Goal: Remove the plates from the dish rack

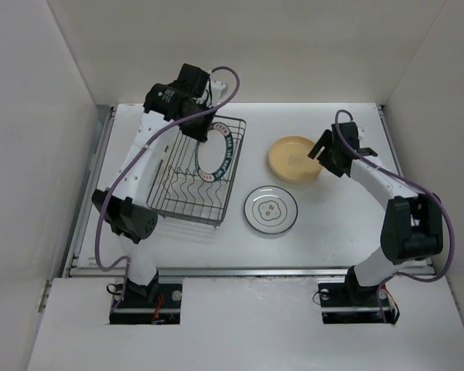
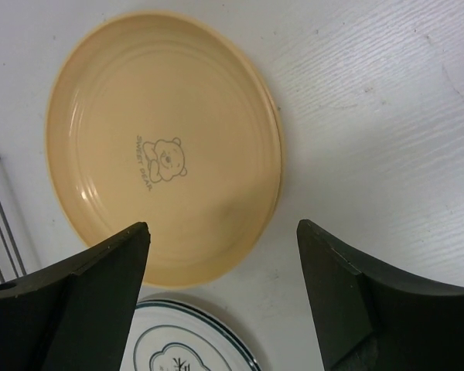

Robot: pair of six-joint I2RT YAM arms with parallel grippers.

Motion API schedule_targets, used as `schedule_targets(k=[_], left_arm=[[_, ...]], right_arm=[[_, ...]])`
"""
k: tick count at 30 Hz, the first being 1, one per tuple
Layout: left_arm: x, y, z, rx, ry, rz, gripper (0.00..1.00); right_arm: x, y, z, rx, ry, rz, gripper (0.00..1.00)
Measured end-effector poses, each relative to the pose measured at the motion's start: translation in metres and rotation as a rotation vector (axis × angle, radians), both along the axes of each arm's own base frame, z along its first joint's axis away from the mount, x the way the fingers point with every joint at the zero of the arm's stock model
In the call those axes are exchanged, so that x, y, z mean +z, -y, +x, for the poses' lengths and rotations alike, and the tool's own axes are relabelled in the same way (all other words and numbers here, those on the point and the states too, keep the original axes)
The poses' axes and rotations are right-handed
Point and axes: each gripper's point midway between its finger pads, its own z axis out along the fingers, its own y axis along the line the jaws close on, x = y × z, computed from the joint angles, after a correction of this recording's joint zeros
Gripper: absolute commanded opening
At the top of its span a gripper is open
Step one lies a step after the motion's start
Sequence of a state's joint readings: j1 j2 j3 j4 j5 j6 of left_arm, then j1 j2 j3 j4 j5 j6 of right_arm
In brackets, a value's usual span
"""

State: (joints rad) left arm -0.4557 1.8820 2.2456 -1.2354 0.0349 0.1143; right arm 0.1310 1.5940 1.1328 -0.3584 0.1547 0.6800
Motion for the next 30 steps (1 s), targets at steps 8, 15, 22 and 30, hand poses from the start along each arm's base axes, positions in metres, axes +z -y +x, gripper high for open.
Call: schedule_targets(k=[8, 15, 22, 30], left_arm=[[0.054, 0.066, -0.043, -0.25, 0.009, -0.364, 0.0], [-0.041, 0.137, -0.06, -0.403, -0.299, -0.335, 0.0], [-0.136, 0.16, -0.075, -0.425, -0.568, -0.265, 0.07], [-0.142, 0.155, -0.066, -0.42, -0.542, -0.224, 1.0]], right_arm=[[0.052, -0.003, -0.019, 0.027, 0.13, 0.038, 0.82], [0.068, -0.002, -0.041, 0.035, 0.183, 0.051, 0.82], [0.057, -0.002, -0.056, 0.04, 0.16, 0.053, 0.82], [0.065, -0.001, -0.06, 0.045, 0.183, 0.05, 0.82]])
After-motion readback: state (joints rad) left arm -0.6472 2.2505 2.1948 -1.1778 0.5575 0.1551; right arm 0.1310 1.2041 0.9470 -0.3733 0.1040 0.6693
